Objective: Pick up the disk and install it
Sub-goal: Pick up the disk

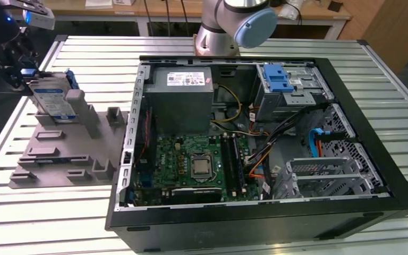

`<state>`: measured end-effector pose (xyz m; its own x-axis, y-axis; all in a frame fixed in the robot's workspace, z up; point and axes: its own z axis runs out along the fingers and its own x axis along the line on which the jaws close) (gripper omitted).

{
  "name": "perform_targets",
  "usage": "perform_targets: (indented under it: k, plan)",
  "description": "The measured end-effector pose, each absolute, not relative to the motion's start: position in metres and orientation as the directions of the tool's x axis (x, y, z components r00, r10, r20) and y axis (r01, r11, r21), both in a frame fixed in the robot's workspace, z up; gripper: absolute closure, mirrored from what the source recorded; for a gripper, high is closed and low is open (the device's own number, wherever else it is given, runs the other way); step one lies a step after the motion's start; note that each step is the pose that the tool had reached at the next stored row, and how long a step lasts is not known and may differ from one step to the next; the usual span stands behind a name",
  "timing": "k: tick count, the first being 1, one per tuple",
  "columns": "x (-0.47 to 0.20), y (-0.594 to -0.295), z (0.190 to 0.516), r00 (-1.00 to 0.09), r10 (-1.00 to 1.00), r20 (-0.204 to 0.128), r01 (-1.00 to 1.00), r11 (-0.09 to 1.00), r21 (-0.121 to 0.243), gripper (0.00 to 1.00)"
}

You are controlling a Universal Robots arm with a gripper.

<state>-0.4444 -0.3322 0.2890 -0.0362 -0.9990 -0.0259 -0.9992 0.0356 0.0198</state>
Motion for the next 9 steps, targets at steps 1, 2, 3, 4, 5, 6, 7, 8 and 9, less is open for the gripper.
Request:
perform_targets:
  k: [1,2,3,4,5,6,7,8,9]
  plan:
    - [-0.4444,-0.3322,0.289,-0.036,-0.999,-0.026,-0.999,0.036,0.02,0.43]
    - [-0.4444,-0.3322,0.289,-0.036,-0.999,-0.026,-0.999,0.036,0.02,0.43]
    - [-0.4444,-0.3322,0.289,-0.036,-0.999,-0.026,-0.999,0.036,0.02,0.49]
    - [-0.4444,-0.3322,0.2889,-0.036,-0.999,-0.026,-0.999,0.036,0.02,0.49]
    - [-0.4444,-0.3322,0.2889,-0.036,-0.999,-0.026,-0.999,0.036,0.02,0.49]
    - [-0.4444,-0.3322,0.2889,-0.036,-0.999,-0.026,-0.999,0.036,0.02,0.51]
    - [-0.4444,-0.3322,0.2889,-0.036,-0.999,-0.026,-0.999,0.036,0.02,0.51]
    - [-0.4444,-0.3322,0.2889,-0.036,-0.999,-0.026,-0.999,0.036,0.02,0.51]
    - [-0.4444,-0.3322,0.2889,-0.036,-0.999,-0.026,-0.999,0.036,0.02,0.58]
